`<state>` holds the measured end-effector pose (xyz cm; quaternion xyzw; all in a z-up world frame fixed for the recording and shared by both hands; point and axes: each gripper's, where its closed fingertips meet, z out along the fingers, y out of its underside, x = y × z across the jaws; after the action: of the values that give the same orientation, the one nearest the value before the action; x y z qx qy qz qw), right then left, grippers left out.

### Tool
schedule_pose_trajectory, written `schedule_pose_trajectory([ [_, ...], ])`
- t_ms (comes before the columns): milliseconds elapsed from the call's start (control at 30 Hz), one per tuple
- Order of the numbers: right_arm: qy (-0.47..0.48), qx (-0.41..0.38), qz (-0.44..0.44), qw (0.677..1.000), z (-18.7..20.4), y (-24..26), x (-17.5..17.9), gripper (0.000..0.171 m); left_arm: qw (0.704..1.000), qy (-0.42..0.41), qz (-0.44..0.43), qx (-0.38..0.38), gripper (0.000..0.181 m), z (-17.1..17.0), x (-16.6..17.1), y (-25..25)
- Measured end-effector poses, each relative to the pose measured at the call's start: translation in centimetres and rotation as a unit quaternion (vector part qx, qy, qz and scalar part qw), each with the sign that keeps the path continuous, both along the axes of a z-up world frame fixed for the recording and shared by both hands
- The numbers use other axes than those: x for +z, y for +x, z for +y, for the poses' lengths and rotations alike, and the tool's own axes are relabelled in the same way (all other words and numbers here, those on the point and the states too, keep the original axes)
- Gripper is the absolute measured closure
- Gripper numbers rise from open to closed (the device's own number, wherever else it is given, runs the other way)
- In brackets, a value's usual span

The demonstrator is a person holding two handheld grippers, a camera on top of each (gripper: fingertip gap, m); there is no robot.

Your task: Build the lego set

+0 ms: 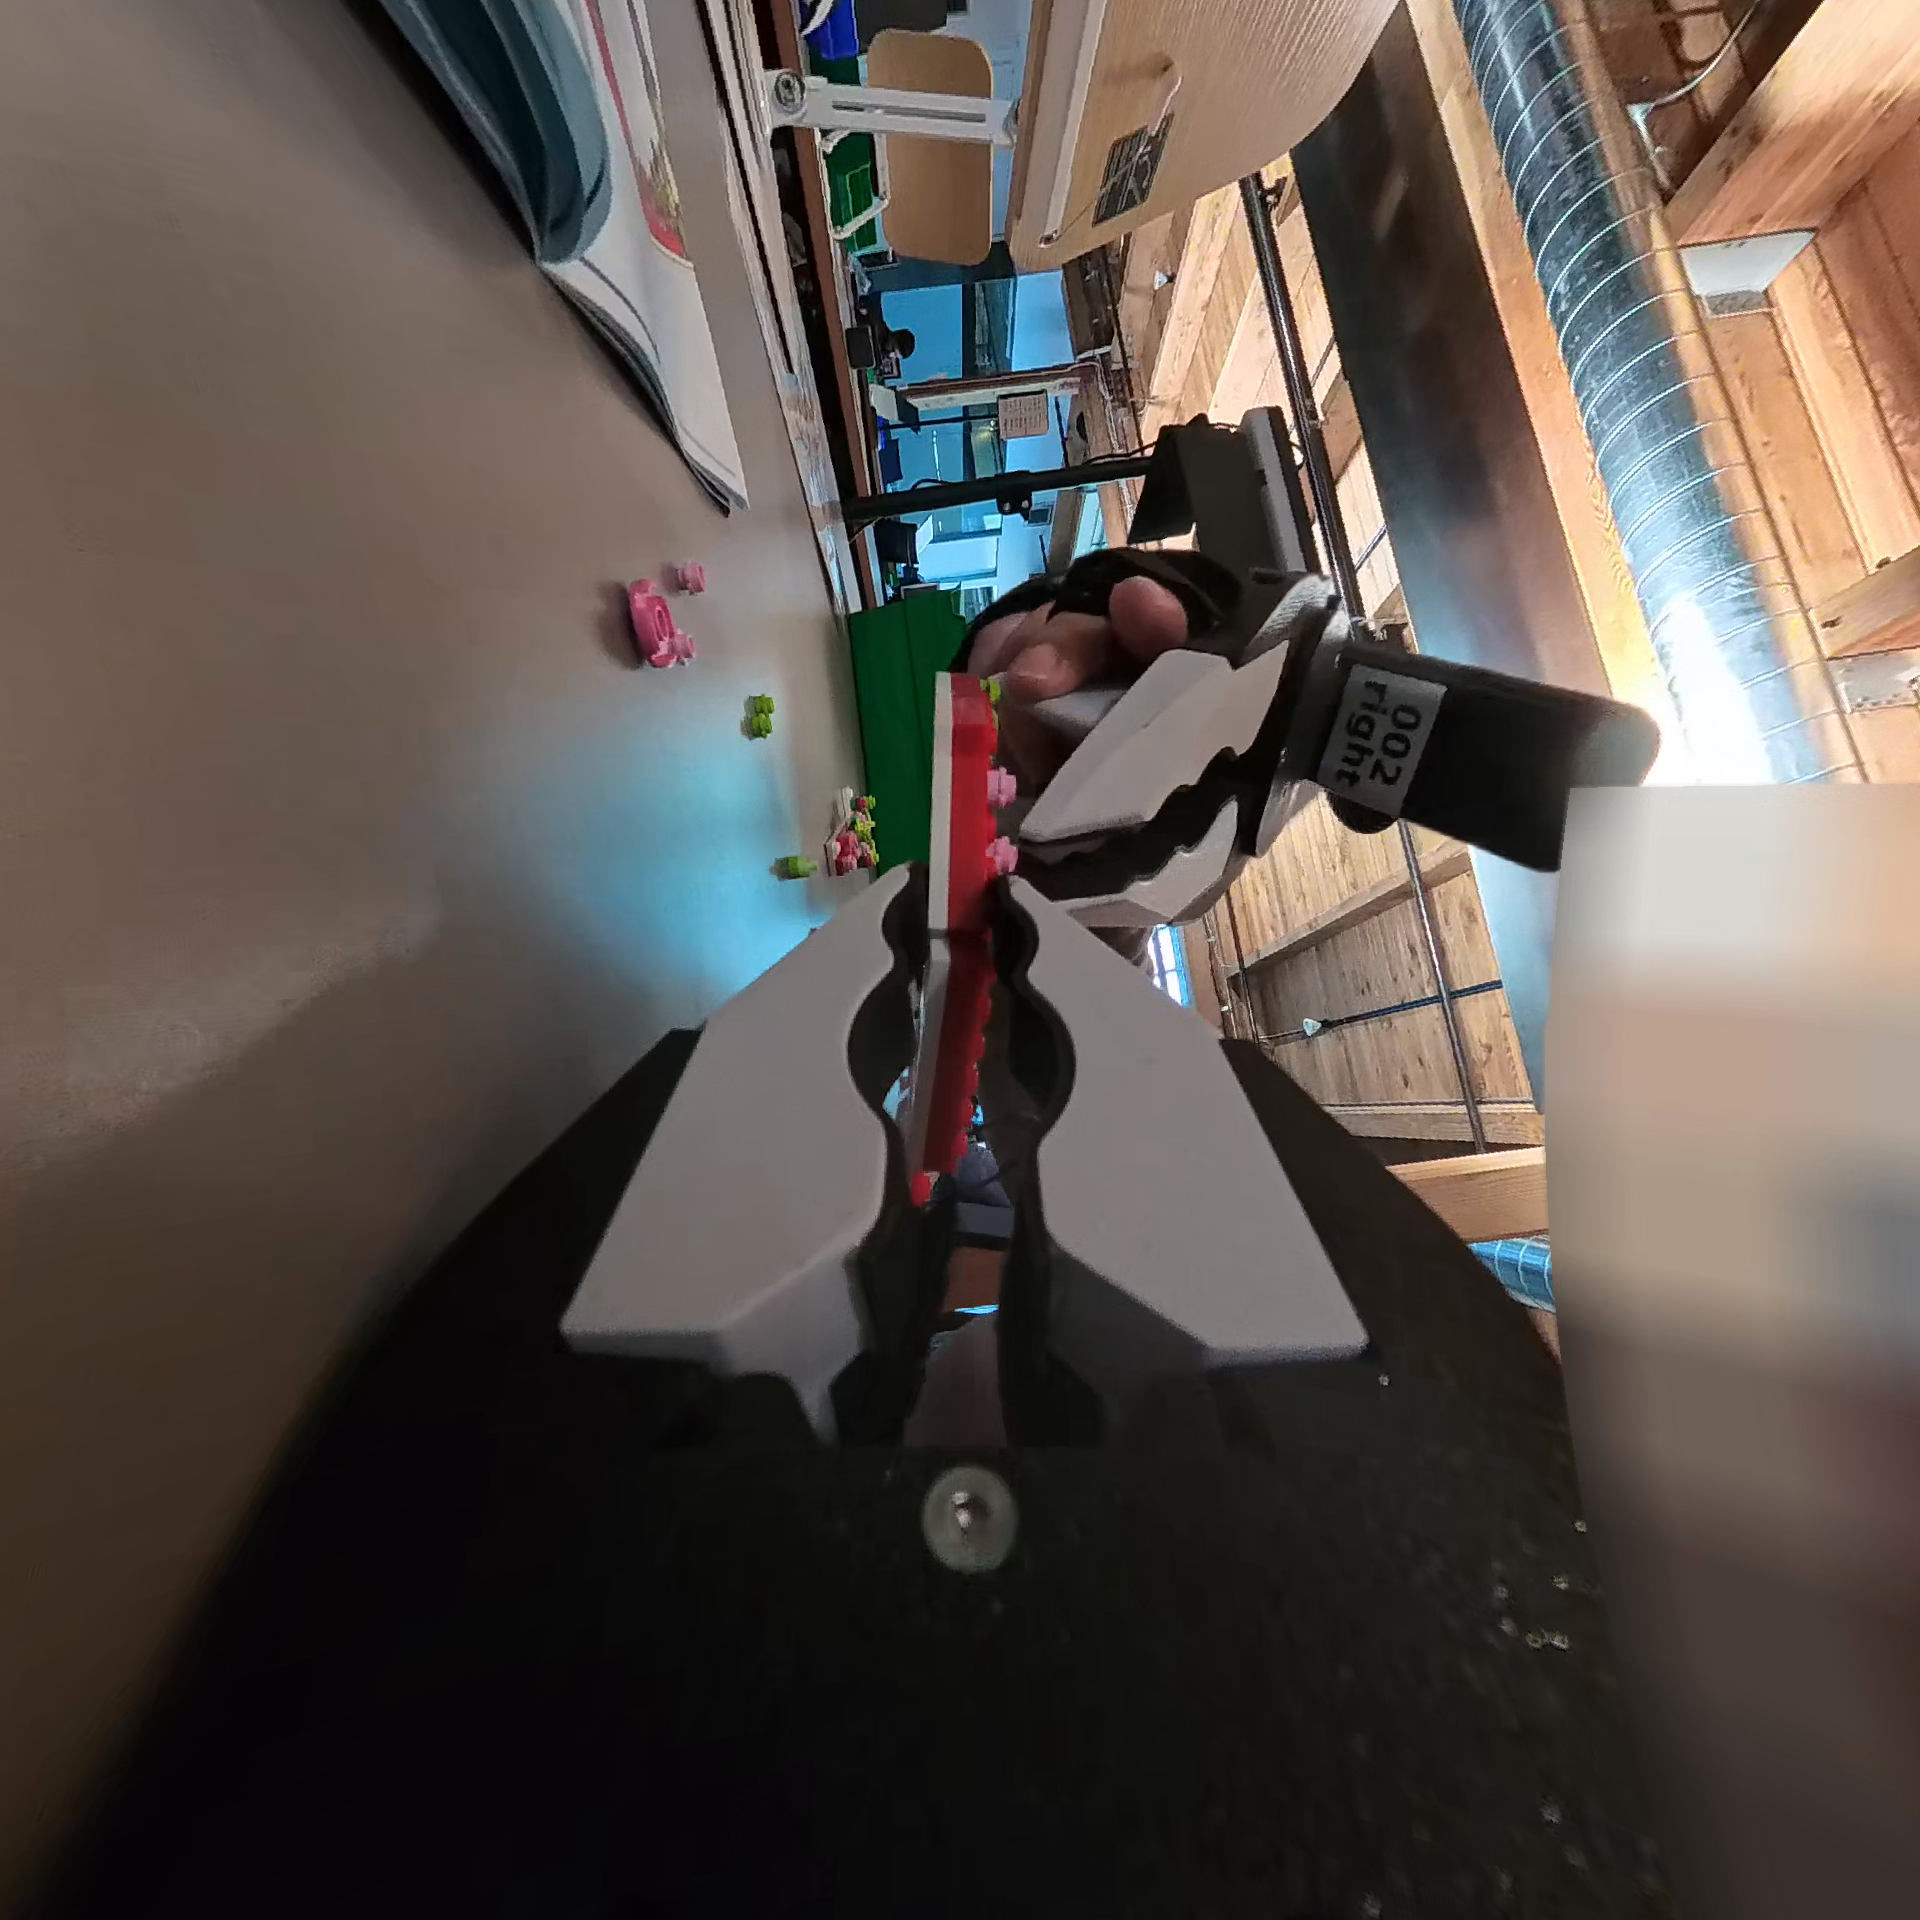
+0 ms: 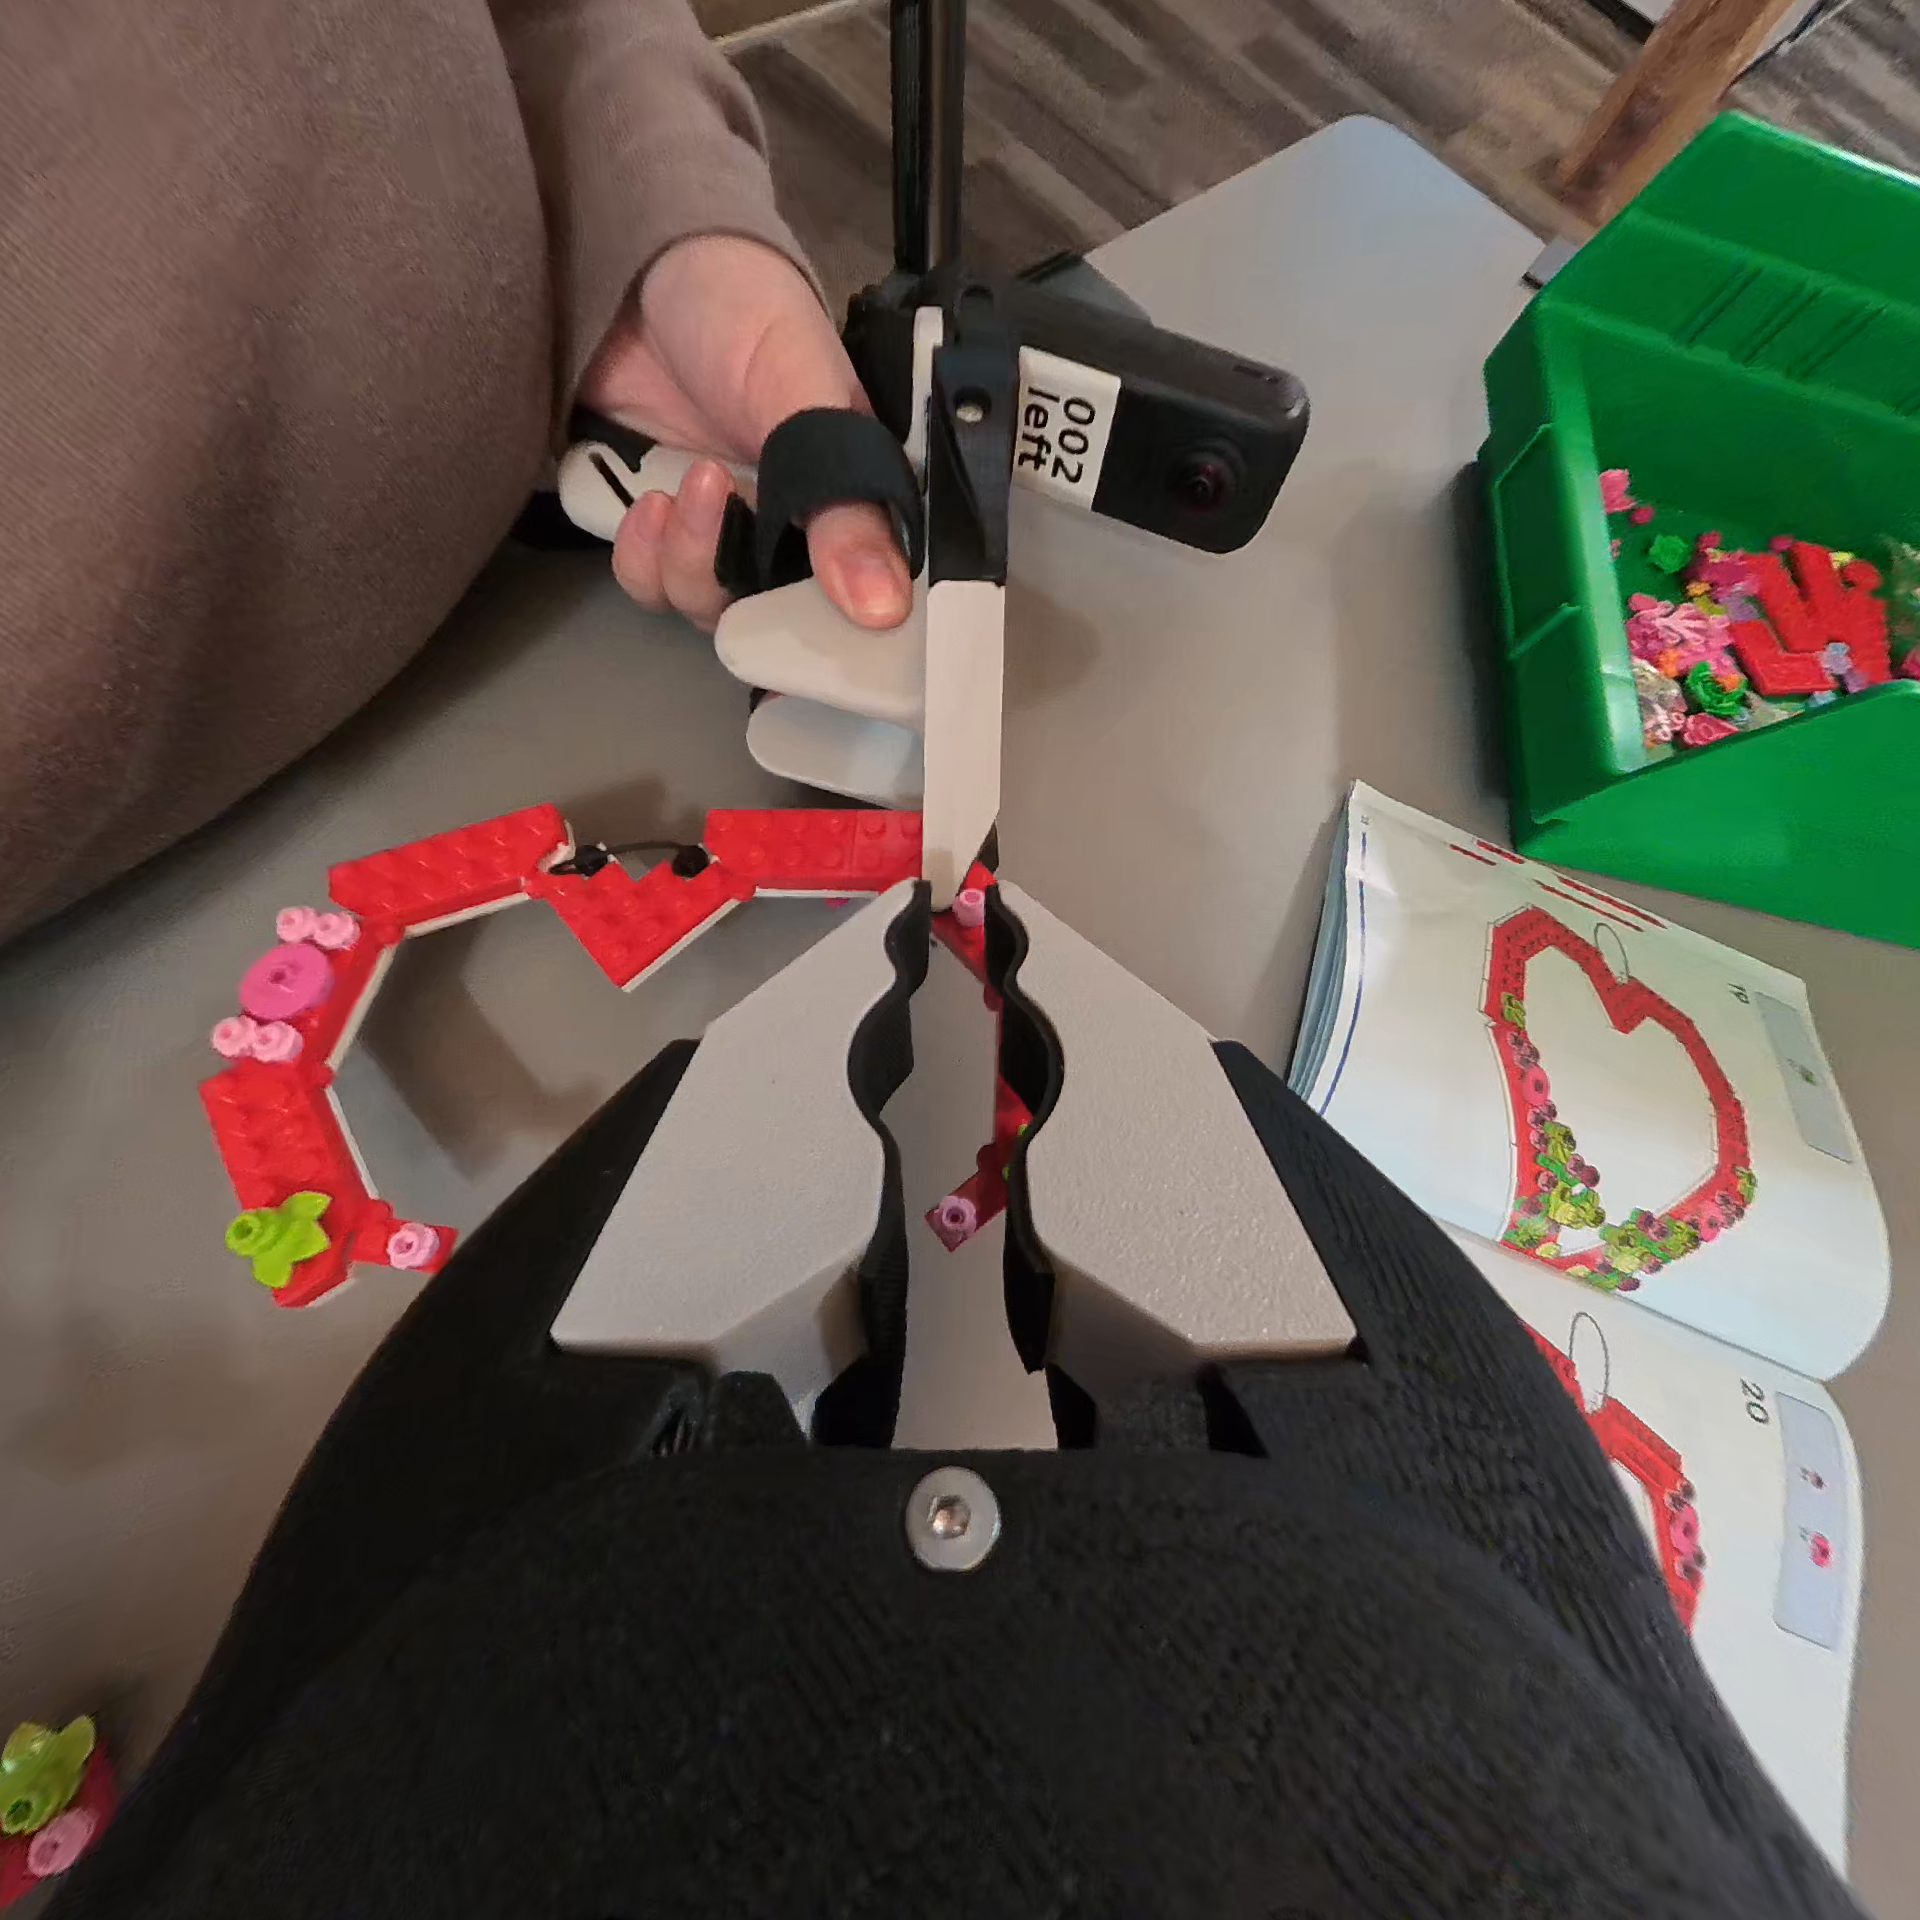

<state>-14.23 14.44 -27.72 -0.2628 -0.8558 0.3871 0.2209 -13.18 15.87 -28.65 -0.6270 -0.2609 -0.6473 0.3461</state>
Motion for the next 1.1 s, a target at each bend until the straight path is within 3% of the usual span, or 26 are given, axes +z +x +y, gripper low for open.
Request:
schedule_pose_trajectory([
  [500,0.007,0.035,-0.067,0.997,0.2,1.3,-0.1,0.165,0.999,0.013,0.015,-0.031,0.172,-0.3,0.2,1.1],
  [1100,0.072,0.011,-0.022,0.997,1.3,0.9,0.1,0.167,1.000,0.005,-0.011,-0.021,0.173,-0.1,0.2,0.8],
])
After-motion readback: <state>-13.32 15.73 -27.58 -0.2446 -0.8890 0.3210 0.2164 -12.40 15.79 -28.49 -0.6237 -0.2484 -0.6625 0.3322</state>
